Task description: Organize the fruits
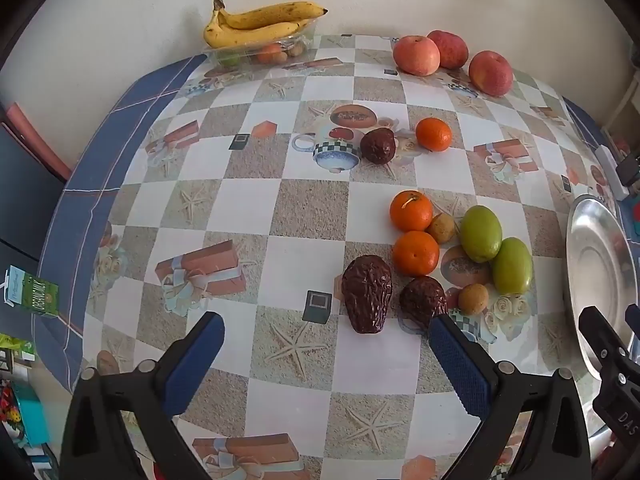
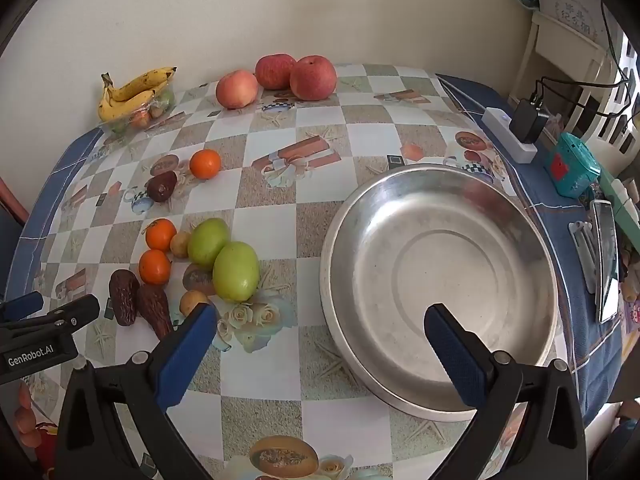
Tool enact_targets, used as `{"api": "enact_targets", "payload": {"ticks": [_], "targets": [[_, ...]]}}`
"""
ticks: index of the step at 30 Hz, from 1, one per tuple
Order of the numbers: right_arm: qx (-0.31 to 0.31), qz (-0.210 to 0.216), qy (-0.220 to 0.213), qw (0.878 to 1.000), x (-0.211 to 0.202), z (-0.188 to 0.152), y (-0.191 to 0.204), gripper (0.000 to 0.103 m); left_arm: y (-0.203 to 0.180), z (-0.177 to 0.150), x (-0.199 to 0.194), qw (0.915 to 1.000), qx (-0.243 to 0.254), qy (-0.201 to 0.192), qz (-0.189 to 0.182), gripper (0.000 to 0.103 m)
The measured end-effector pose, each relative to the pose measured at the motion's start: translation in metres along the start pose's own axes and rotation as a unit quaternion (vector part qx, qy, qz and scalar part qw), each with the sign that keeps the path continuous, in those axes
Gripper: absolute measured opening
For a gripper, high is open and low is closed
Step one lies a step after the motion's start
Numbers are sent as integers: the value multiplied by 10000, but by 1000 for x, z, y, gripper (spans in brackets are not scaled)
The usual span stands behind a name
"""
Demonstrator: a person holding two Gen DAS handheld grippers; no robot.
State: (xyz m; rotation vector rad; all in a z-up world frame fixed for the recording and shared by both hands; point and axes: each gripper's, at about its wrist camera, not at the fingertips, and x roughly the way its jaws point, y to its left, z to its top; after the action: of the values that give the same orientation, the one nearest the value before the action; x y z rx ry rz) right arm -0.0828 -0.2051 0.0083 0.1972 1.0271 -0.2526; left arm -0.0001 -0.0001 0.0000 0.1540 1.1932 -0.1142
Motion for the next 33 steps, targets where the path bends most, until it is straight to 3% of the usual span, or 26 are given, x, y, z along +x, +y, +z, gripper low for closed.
{"api": "enact_targets", "payload": {"ticks": [13, 15, 33], "targets": [[19, 2, 104, 9999, 5, -1, 1, 103, -7, -16, 1, 9999, 90, -48, -24, 103], [-14, -1, 139, 9999, 7, -1, 2, 103, -1, -2, 3, 10000, -15, 58, -59, 103], [-67, 81, 223, 9997, 10, -1, 4, 103, -1, -3, 8, 9999, 16, 144, -55, 103]]}}
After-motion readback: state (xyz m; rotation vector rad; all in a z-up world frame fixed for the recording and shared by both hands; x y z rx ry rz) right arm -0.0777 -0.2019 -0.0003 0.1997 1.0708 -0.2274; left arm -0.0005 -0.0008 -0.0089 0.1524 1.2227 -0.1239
